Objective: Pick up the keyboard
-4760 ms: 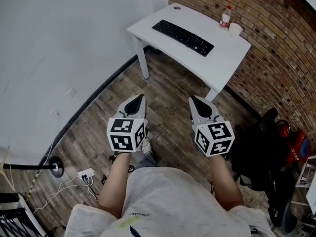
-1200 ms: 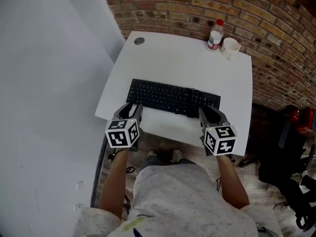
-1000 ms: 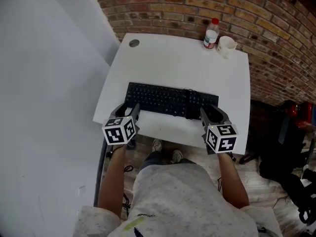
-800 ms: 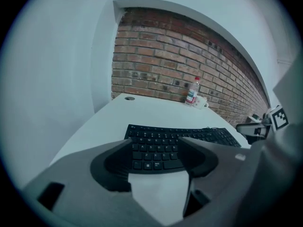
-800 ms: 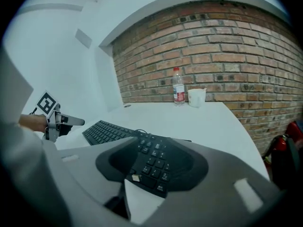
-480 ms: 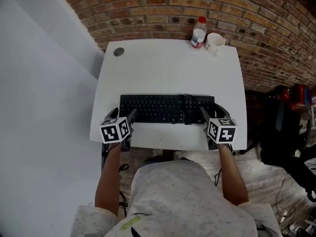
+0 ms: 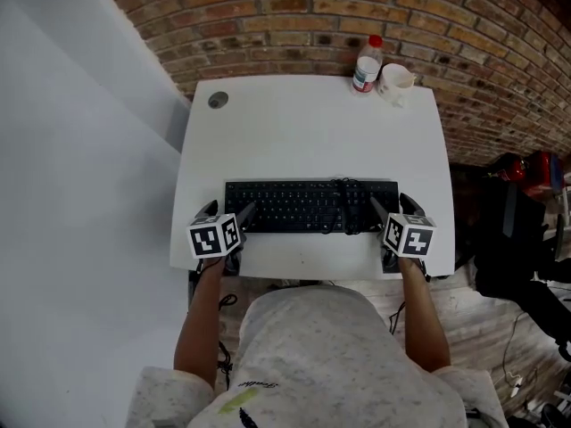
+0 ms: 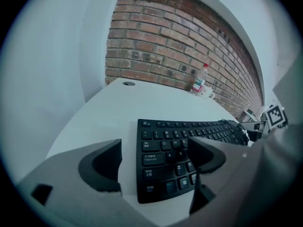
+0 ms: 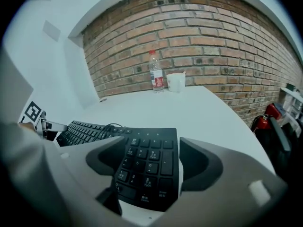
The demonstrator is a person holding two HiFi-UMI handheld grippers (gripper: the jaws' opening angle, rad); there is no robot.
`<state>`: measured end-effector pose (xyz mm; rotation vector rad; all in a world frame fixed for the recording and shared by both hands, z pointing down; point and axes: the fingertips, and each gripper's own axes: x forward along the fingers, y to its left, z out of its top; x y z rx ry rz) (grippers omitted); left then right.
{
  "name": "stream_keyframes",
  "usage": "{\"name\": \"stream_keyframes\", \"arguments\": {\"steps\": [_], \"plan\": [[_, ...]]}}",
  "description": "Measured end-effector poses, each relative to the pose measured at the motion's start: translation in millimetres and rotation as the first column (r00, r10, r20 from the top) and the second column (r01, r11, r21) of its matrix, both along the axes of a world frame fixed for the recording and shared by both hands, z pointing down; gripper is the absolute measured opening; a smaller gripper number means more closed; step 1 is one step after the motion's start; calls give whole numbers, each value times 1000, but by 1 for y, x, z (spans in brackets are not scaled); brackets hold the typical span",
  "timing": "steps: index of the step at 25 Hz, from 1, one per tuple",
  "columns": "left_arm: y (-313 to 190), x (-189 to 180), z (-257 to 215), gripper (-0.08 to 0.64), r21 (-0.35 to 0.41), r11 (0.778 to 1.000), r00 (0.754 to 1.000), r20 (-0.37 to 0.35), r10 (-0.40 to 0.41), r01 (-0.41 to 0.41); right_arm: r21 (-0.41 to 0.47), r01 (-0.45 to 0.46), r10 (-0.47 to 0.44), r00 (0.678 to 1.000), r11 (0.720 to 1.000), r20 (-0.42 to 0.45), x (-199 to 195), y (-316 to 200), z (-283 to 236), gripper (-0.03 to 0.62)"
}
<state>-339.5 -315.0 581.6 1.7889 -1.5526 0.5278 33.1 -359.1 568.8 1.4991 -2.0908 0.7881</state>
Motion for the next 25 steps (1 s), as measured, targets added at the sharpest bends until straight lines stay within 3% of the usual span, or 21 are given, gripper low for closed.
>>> {"name": "stream_keyframes", "arguments": {"steps": [2, 14, 25], "plan": [[-3, 1, -1, 442, -3, 1000, 1000, -5, 8, -8, -5, -12, 12, 1000, 1000, 0, 1, -2, 0, 379], [-13, 6, 5, 445, -58, 997, 997, -58, 41, -44, -68, -39, 41, 999, 997, 30, -5, -13, 11, 391], [-17, 13, 8, 393, -76, 994, 995, -78, 67, -72, -93, -10, 21, 992, 996, 121, -2, -14, 17, 379]]}}
